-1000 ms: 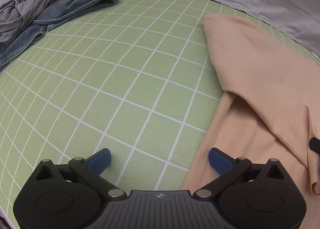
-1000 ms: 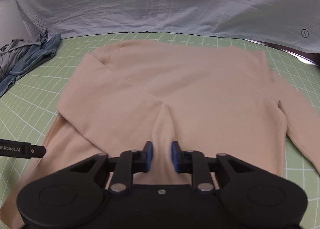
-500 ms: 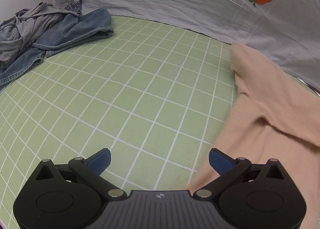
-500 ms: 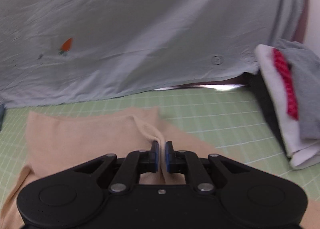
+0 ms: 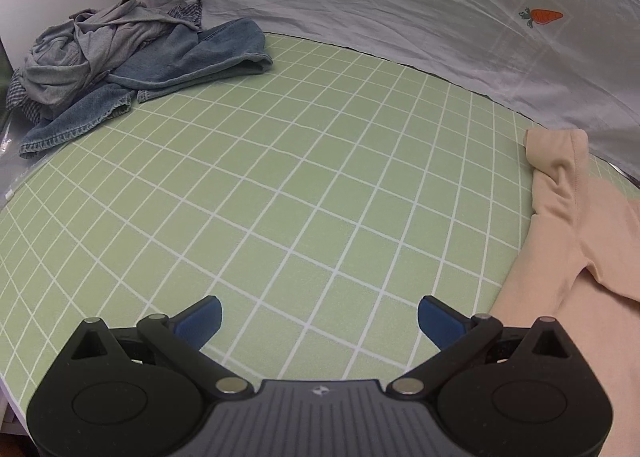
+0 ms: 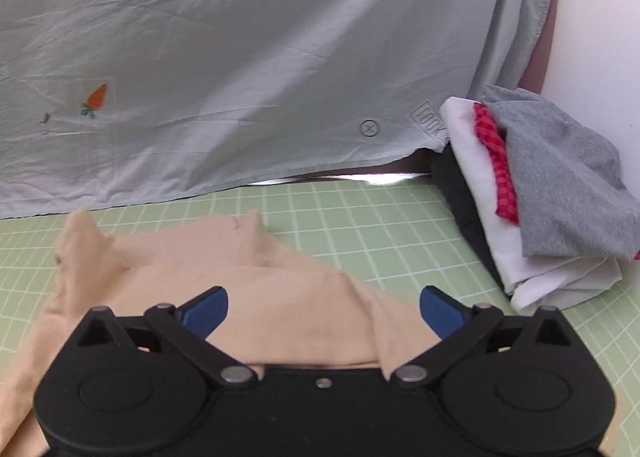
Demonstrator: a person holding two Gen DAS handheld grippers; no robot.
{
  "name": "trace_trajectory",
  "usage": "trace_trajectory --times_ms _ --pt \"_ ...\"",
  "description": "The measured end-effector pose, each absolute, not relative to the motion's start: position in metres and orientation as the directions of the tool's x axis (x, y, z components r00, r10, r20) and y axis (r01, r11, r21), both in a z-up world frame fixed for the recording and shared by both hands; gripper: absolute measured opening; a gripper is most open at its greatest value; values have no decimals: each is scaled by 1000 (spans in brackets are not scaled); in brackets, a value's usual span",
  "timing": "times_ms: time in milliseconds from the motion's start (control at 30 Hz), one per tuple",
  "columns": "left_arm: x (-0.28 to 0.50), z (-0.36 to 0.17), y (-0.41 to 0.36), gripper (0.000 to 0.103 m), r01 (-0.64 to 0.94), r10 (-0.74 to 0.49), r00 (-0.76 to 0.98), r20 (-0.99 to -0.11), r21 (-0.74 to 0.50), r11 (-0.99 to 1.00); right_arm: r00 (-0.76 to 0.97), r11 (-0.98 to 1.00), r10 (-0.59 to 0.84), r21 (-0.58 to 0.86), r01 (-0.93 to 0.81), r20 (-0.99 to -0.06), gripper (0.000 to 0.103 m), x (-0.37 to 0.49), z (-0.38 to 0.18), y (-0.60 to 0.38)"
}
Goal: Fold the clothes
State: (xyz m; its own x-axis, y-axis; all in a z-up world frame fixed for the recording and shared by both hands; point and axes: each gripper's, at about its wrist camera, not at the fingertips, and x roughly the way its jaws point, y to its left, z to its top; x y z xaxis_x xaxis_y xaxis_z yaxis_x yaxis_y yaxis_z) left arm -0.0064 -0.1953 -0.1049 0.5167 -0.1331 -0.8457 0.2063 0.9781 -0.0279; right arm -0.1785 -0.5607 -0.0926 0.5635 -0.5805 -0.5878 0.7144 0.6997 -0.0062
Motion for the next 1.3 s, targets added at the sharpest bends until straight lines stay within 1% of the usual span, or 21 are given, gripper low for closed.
trace_trajectory --times_ms 100,233,400,500,567,600,633,700,733,767,833,867,933,1033,1100,1167,1233,1300 --pt "-14 -103 -183 103 253 -164 509 -845 -34 967 595 720 -547 32 693 -588 103 -179 -93 -523" --pt "-19 -99 -166 103 337 -193 507 -840 -14 942 610 721 -521 74 689 -597 103 -180 -97 -470" --pt "-19 -97 -146 103 435 -254 495 -831 -16 900 590 713 -477 105 693 -651 103 -179 -105 -409" --pt "-19 -99 -132 103 487 -291 471 -833 -30 873 538 685 -484 83 724 -690 103 -172 -113 -374" --pt "-19 -101 -123 103 516 -312 444 -840 -45 855 536 690 -466 90 719 -704 102 -168 -116 -352" --pt "-18 -103 -119 103 532 -320 429 -845 -50 845 539 695 -457 95 713 -707 100 -167 -118 -341" --pt "-17 -105 -115 103 548 -327 415 -849 -53 835 543 700 -448 99 707 -710 96 -165 -119 -329" --pt "-13 -106 -106 103 578 -342 398 -851 -56 814 546 711 -438 96 696 -714 91 -158 -121 -308" --pt "-11 -106 -102 103 588 -348 396 -850 -56 807 546 715 -434 95 692 -716 86 -155 -122 -300" --pt "-8 -106 -97 103 593 -351 394 -850 -57 803 547 719 -429 95 689 -718 84 -152 -123 -292" --pt "-2 -107 -89 103 597 -354 389 -851 -60 800 550 723 -420 100 683 -722 74 -146 -124 -278" --pt "1 -108 -85 103 599 -356 386 -851 -62 798 554 728 -409 107 678 -725 71 -144 -125 -272" --pt "7 -109 -76 103 603 -359 381 -852 -65 795 563 734 -389 124 667 -729 58 -139 -129 -262" --pt "15 -109 -68 103 603 -356 385 -851 -60 796 576 739 -356 156 655 -736 46 -132 -134 -253" --pt "19 -109 -64 103 600 -355 391 -849 -57 798 567 734 -342 163 659 -750 41 -128 -139 -248" --pt "20 -109 -61 103 597 -355 391 -849 -60 800 554 732 -333 161 662 -763 30 -127 -144 -246" --pt "20 -109 -59 103 595 -357 387 -850 -65 801 563 729 -322 181 661 -761 11 -130 -144 -246" --pt "18 -109 -60 103 593 -360 381 -851 -73 802 576 729 -318 194 657 -753 3 -134 -140 -248"
